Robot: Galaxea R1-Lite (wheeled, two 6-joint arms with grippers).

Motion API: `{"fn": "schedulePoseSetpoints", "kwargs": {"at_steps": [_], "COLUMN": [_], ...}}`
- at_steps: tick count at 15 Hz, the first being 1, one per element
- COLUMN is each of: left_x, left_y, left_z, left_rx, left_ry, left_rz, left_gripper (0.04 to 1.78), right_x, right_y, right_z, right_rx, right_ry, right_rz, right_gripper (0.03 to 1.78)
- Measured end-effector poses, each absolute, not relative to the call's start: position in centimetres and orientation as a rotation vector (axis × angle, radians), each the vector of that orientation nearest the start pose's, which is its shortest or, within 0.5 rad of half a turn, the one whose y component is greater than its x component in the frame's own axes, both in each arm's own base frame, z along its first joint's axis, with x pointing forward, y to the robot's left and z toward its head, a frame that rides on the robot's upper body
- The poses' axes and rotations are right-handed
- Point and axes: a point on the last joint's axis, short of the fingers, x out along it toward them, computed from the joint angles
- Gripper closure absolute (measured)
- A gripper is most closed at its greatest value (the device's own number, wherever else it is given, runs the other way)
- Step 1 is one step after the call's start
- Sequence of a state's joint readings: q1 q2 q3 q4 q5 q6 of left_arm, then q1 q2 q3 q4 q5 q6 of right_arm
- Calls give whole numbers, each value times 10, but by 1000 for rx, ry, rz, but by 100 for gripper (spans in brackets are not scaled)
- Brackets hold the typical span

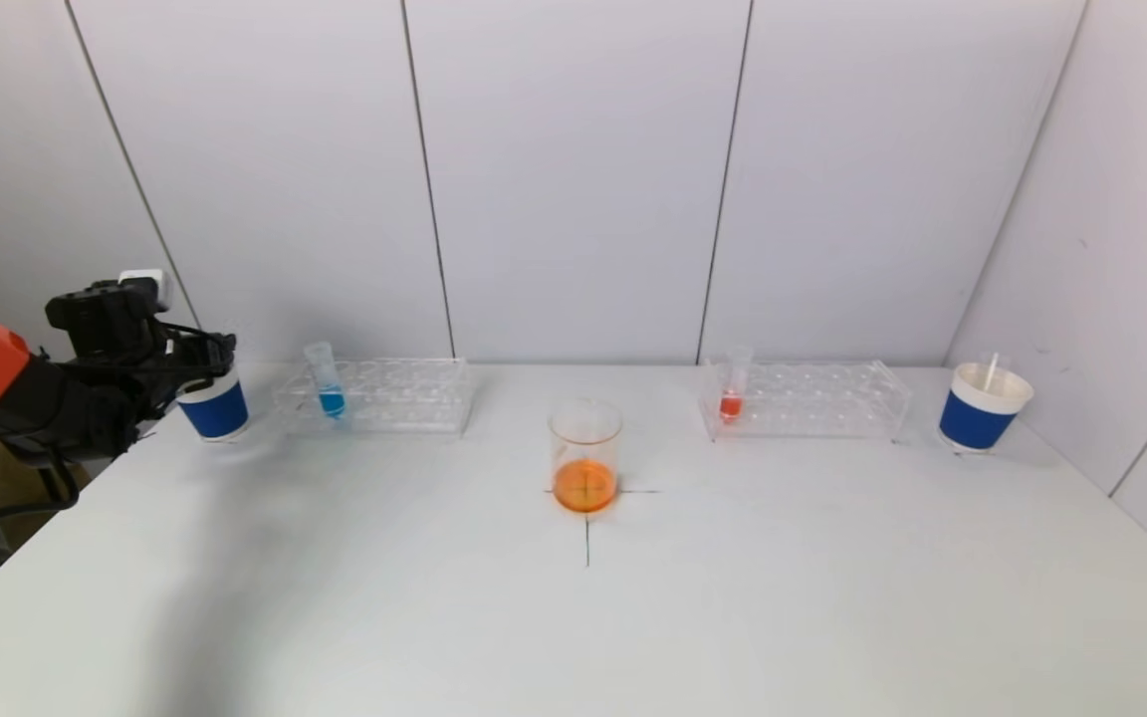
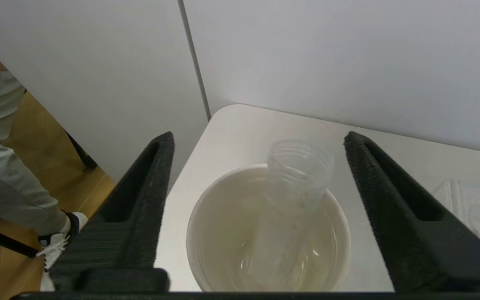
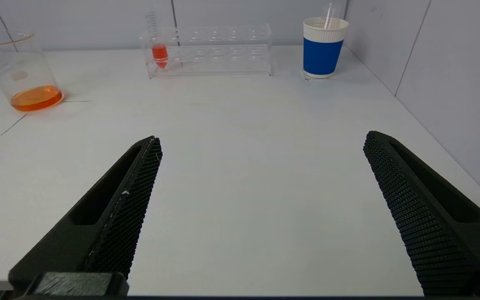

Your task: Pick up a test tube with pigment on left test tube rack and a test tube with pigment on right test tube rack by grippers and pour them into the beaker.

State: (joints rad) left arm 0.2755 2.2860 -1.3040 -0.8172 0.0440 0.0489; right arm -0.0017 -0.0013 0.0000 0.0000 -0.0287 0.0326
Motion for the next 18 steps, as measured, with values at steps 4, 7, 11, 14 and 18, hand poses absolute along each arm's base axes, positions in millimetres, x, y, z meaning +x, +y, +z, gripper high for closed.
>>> {"fn": "schedulePoseSetpoints", "kwargs": {"at_steps": [4, 7, 11, 14, 18], "left_x": [440, 438, 425, 401, 357], "left_y": [125, 124, 106, 80, 44], "left_z": [108, 113, 121, 126, 138], "left_rx": [28, 28, 27, 22, 8], "left_ry": [169, 160, 173, 177, 158], "left_rz": [311, 303, 270, 210, 121], "left_gripper": [7, 6, 6, 6, 6], "right_x": [-23, -23, -23, -23, -23], "right_y": [-1, -1, -1, -1, -1], "right_z": [75, 75, 75, 75, 75], "right_rx": [32, 32, 32, 32, 32], "right_ry": [-2, -2, -2, -2, -2], "right_rz": [-31, -30, -30, -30, -30], "right_gripper": [5, 5, 5, 5, 5]}}
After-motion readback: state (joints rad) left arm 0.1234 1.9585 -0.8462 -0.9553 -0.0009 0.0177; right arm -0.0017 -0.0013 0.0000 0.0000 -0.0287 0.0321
